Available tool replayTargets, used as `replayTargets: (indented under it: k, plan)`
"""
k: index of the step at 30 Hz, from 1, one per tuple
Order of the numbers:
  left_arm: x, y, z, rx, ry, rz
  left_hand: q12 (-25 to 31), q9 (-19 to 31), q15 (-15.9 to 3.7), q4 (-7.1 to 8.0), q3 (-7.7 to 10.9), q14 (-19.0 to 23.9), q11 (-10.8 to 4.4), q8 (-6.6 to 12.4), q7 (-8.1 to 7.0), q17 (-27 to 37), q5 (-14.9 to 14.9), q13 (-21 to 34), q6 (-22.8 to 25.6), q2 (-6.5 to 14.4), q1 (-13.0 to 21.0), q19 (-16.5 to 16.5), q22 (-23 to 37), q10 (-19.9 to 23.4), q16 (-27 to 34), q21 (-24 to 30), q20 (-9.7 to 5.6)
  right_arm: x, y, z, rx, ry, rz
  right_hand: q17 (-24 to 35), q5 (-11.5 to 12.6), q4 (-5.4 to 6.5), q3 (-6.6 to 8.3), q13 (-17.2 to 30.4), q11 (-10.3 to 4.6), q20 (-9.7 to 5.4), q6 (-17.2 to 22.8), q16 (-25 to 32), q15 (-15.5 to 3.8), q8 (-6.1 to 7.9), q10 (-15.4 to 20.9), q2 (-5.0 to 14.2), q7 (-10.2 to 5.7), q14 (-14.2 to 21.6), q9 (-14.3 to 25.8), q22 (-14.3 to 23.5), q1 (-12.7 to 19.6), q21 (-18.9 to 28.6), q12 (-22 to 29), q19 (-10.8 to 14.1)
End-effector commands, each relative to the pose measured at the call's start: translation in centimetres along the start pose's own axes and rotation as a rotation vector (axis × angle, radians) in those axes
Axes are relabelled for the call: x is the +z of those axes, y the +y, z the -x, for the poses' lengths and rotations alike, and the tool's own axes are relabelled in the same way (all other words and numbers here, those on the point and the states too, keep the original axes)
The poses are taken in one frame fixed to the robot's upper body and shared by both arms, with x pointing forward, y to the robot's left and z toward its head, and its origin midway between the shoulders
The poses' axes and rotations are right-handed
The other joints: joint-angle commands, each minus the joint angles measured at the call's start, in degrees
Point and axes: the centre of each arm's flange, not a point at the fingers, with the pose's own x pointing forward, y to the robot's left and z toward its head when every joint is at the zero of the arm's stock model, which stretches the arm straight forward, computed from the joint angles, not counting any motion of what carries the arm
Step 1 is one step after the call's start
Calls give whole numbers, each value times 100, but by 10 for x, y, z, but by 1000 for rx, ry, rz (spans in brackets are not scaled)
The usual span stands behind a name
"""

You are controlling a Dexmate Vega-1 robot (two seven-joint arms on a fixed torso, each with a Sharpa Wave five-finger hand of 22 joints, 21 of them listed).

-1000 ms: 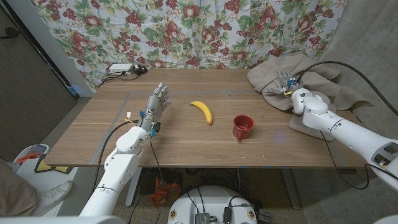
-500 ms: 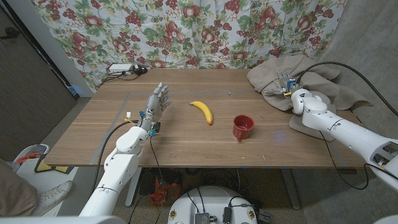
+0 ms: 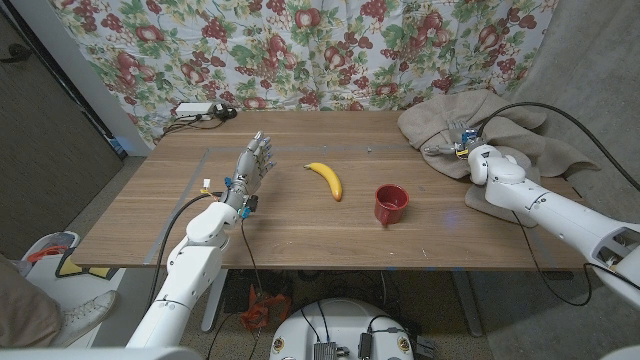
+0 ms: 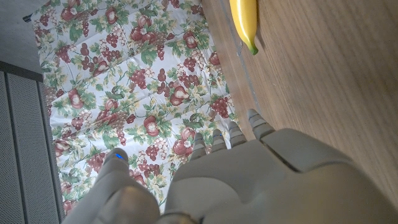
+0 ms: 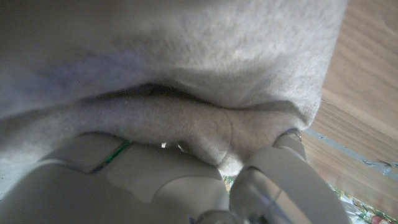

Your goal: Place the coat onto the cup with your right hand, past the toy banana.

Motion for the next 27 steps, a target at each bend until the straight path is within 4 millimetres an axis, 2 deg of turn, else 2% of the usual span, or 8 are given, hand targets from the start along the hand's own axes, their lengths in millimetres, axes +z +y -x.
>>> replayTargets:
  k: [1, 6, 10, 14, 15, 20, 21, 27]
  plan:
    - [0, -1, -3, -4, 1, -1, 40, 20, 6, -26, 22, -41, 24, 43, -4, 5, 8, 12, 47, 29, 12, -6, 32, -45, 22, 19, -10, 0, 4, -2, 15, -2, -9, 26, 26, -22, -32, 24, 12, 22, 23, 26, 43, 23, 25, 14, 28, 54, 26, 20, 40, 66, 47, 152]
    - [-1, -1, -3, -1, 2, 4, 42, 20, 3, -29, 21, -32, 19, 43, 0, 6, 7, 12, 48, 29, 9, -5, 32, -40, 26, 20, -5, 0, 5, -3, 26, -7, -15, 30, 33, -30, -19, 37, 6, 10, 109, 41, -4, 54, 94, 47, 41, 118, 30, 20, 74, 72, 72, 231]
    - [-2, -1, -3, 0, 0, 7, 43, 20, 2, -30, 20, -34, 21, 43, -6, 6, 7, 12, 50, 30, 8, -5, 33, -38, 25, 20, -6, 0, 5, -5, 28, -8, -16, 42, 25, -61, 96, 59, -15, -16, 239, 48, -33, 107, 161, 239, 57, 164, 40, 21, 231, 45, 95, 262]
    - [-2, -1, -3, 3, -1, 10, 44, 20, 2, -32, 19, -37, 22, 45, -16, 6, 8, 12, 58, 31, 6, -5, 33, -37, 24, 20, -6, 0, 5, -7, 45, -7, -15, 45, 12, -88, 156, 70, -14, -31, 251, 54, -63, 113, 161, 323, 66, 198, 45, 21, 325, 34, 93, 281]
    - [-3, -1, -3, 3, -1, 9, 42, 20, 0, -32, 19, -37, 19, 45, -15, 6, 8, 12, 59, 31, 5, -5, 33, -41, 24, 20, -5, 0, 5, -7, 45, -8, -12, 48, -2, -125, 213, 81, -5, -96, 264, 59, -72, 121, 174, 389, 87, 228, 51, 21, 428, 46, 98, 352]
    - [-4, 0, -3, 6, -1, 13, 39, 20, 0, -34, 19, -35, 20, 43, -13, 6, 8, 12, 56, 32, 2, -5, 33, -52, 25, 20, -6, 1, 6, -8, 50, -10, -14, 68, -88, -238, 356, 134, -1, -121, 280, 148, -209, 125, 234, 512, 104, 524, 71, 27, 739, 89, 124, 637]
    - [-5, 0, -3, 6, -1, 14, 42, 20, 2, -34, 18, -35, 24, 43, -12, 6, 8, 12, 58, 33, 1, -6, 33, -44, 25, 19, -1, 1, 6, -8, 48, -8, -11, 78, -111, -258, 381, 152, 18, -157, 295, 171, -228, 130, 279, 526, 108, 592, 76, 31, 804, 118, 145, 758]
    - [-7, 0, -5, 4, -3, 18, 41, 20, 9, -36, 17, -40, 24, 41, -8, 7, 9, 12, 57, 35, -4, -1, 33, -46, 23, 21, -2, 2, 7, -7, 54, -10, -9, 103, -153, -275, 416, 193, 46, -228, 353, 222, -267, 149, 348, 542, 159, 731, 88, 38, 906, 150, 179, 945]
